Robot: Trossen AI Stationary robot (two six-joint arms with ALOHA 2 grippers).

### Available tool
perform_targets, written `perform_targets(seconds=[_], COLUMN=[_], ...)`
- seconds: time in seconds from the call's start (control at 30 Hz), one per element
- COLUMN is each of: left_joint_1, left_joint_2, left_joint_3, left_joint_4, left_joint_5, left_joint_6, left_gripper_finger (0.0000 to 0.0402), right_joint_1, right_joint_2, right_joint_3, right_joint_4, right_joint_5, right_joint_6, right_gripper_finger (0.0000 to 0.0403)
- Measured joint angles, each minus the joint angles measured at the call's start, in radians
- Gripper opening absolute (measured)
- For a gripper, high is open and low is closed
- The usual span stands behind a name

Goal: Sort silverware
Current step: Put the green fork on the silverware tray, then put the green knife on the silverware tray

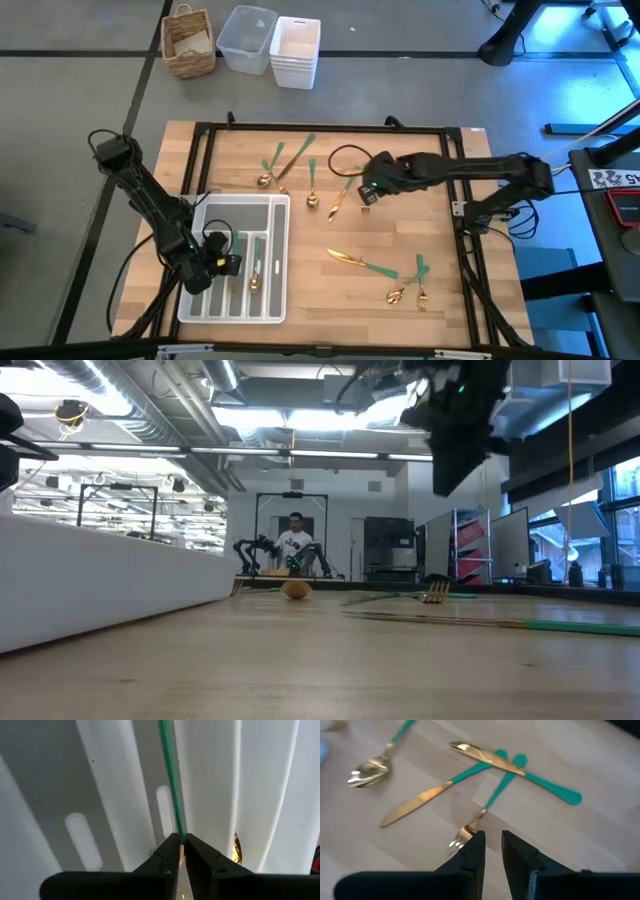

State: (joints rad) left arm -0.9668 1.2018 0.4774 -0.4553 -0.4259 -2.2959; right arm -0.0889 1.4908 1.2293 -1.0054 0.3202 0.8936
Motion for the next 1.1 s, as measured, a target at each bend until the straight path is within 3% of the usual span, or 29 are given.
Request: perform_targets(seconds=[0.37,0.6,0.87,1.0,1.1], left_joint_1=[0.0,-0.002,-0.003,-0.002,0.0], left_joint_2=[0.035,-0.007,-0.144,-0.211,-0.25], left_joint_3=[0.0,-0.004,-0.004,-0.003,-0.002], left_joint_4=[0.053,0.079,0.099,0.109,0.12], left_joint_5=[-0.008,0.003,-0.091,-0.22,-0.358], left_joint_6=[0.078,0.09,0.166,0.215,0.264], left_gripper_finger=[0.0067,0.0083,0.0078,0.0077,0.0077], right_joint_1=[-0.064,-0.09,-0.273,-0.377,-0.447], right_joint_2=[0.115,0.11,0.11,0.11,0.114], right_joint_3=[-0.001,0.0,0.0,0.0,0.0], right_joint_4=[0.08,0.097,0.1,0.123,0.121], right_joint_5=[-0.069,-0.053,-0.064,-0.216,-0.337], right_joint_6=[-0.082,-0.399,-0.866,-1.13,-1.24], right_gripper_finger=[0.0065,0.0065,0.0065,0.0065,0.0065])
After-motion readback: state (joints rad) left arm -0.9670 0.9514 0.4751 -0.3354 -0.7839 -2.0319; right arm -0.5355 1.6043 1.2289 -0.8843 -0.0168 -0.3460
